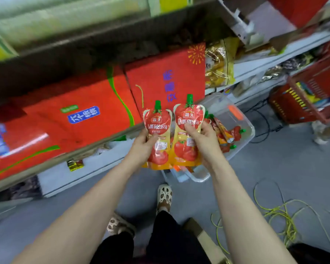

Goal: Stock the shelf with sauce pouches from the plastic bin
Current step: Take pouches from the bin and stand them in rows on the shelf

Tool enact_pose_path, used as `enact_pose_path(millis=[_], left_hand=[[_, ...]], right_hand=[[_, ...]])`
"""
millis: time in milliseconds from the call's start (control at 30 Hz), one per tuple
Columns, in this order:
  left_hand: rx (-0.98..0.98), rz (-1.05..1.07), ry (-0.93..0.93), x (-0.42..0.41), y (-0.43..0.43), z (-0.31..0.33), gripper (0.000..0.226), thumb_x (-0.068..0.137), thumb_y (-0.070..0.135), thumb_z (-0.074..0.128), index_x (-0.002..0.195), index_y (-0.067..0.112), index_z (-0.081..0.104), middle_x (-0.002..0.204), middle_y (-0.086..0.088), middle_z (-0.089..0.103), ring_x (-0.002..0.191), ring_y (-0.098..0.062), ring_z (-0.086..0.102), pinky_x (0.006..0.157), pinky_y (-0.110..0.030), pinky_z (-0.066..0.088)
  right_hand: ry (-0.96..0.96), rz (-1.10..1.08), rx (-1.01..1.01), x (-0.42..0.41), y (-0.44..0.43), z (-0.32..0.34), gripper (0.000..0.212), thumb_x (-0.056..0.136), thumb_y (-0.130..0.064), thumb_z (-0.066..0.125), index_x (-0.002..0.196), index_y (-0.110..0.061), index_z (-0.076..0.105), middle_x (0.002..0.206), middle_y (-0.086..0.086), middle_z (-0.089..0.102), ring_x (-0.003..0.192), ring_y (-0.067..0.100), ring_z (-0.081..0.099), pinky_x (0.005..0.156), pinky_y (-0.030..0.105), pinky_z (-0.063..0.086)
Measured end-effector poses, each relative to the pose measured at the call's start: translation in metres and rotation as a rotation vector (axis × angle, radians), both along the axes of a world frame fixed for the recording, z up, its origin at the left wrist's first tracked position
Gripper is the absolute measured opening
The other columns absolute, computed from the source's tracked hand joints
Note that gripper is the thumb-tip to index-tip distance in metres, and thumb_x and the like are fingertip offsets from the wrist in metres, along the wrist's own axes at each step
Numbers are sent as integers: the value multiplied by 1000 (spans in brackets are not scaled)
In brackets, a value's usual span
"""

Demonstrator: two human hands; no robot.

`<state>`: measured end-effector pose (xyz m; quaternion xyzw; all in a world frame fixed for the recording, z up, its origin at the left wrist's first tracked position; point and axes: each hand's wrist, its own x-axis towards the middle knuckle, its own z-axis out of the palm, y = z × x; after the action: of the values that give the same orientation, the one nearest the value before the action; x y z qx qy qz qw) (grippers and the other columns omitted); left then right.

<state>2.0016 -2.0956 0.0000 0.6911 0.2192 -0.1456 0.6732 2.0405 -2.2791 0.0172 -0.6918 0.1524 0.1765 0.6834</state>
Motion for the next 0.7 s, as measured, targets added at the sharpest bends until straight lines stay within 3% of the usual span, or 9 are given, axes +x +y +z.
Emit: enact_pose_path(millis=[133, 200, 267, 400, 500, 633, 700], left_hand=[[9, 52, -82, -40, 70, 37, 18, 99, 17, 50, 116, 18, 56, 116, -8, 66, 106, -21, 63, 92, -36, 51], [18, 89, -151, -59, 105, 57, 19, 97, 14, 53, 115, 17, 57, 111, -3, 67, 100, -14, 64, 84, -28, 52], [23, 131, -213, -75, 137, 76, 23, 96, 11, 55, 119, 15, 56, 112, -2, 68, 98, -10, 64, 79, -21, 51], [20, 224, -333, -107, 198, 114, 26, 95, 10, 57, 120, 13, 55, 111, -4, 70, 99, -14, 67, 82, -28, 55], [54, 301, -427, -127, 240, 140, 27, 94, 10, 58, 121, 11, 54, 111, -6, 70, 98, -14, 68, 80, -26, 56], [68, 377, -516, -149, 289, 178, 26, 94, 11, 58, 119, 16, 55, 106, 1, 71, 93, -9, 69, 74, -21, 55], [79, 394, -557, -156, 310, 197, 24, 94, 13, 59, 116, 21, 58, 106, -1, 72, 96, -14, 70, 81, -28, 56]], right_hand=[[-123, 38, 34, -22, 59, 42, 18, 89, -22, 72, 106, -21, 69, 103, 3, 76, 97, 23, 72, 86, 43, 58], [-183, 87, 51, -32, 91, 61, 20, 90, -14, 69, 110, -16, 67, 100, 3, 76, 93, 19, 71, 81, 36, 58], [-245, 153, 55, -41, 125, 80, 20, 90, -12, 69, 109, -16, 67, 100, 3, 76, 93, 18, 71, 85, 37, 57], [-363, 252, 51, -55, 191, 113, 17, 87, -16, 73, 101, -24, 68, 100, 5, 76, 93, 22, 71, 86, 43, 57], [-470, 299, 52, -64, 240, 140, 22, 81, -26, 74, 102, -24, 69, 103, 10, 75, 94, 24, 70, 88, 48, 55], [-572, 377, 63, -74, 296, 181, 23, 88, -23, 71, 110, -17, 66, 106, 9, 74, 97, 22, 71, 87, 42, 56], [-611, 417, 70, -74, 320, 201, 18, 93, -21, 67, 110, -16, 65, 105, 6, 74, 96, 20, 71, 85, 38, 57]])
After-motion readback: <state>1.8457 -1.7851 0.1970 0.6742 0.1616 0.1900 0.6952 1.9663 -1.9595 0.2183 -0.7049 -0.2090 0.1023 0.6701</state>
